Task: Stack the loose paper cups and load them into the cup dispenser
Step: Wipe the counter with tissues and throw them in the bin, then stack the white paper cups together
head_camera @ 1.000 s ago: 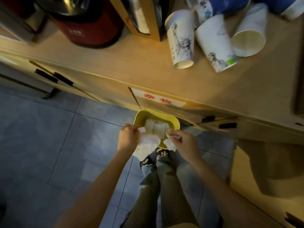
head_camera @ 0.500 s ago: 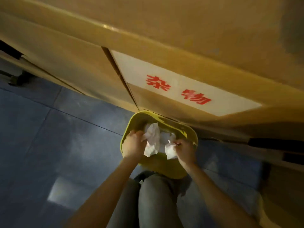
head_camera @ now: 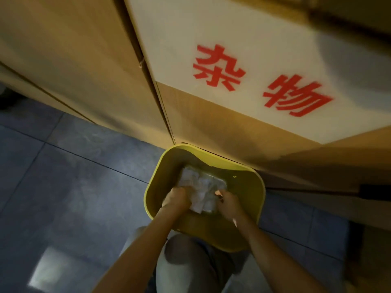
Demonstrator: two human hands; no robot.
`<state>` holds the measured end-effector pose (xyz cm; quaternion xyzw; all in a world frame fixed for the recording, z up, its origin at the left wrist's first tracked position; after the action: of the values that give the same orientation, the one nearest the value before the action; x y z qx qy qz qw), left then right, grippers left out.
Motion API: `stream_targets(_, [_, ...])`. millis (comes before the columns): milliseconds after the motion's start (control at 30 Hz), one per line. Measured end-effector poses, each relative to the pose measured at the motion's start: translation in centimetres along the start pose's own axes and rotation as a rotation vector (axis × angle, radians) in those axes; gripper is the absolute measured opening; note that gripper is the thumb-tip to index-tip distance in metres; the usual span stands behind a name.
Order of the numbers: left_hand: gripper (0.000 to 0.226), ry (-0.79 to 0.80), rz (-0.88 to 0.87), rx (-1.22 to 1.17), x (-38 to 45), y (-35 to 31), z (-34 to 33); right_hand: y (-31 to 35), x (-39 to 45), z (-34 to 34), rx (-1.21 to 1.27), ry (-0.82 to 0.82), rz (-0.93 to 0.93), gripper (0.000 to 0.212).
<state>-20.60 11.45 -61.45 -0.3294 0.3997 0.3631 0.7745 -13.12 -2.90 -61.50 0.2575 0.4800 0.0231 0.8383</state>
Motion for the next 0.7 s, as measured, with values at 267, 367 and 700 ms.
stream_targets(267, [0.037, -0.026, -0.137, -0.013, -12.6, -5.0, 7.9, 8.3, -11.3, 7.1, -0.035, -0.041, 0.136, 0.025])
stream_targets(367, [0.041, -0.037, -0.255, 0.030, -19.0, -8.2, 12.0, 12.7, -17.1, 10.4, -0.141, -0.004, 0.198, 0.026])
stream_targets(700, [0.038, -0.271, -0.579, 0.167, -38.6, -18.8, 27.2, 25.9, -35.0, 23.2, -0.314, -0.146, 0.361, 0.025])
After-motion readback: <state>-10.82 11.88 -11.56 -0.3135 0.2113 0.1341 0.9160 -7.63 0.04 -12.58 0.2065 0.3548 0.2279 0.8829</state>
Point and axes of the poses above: each hand's wrist, its own x-axis towards the middle knuckle, its own z-axis out of the back of the hand, y = z × x, the point moved 6 cm from there along x, towards the middle knuckle, and after that the axes turned 2 degrees about x, right-handed, at the moved point
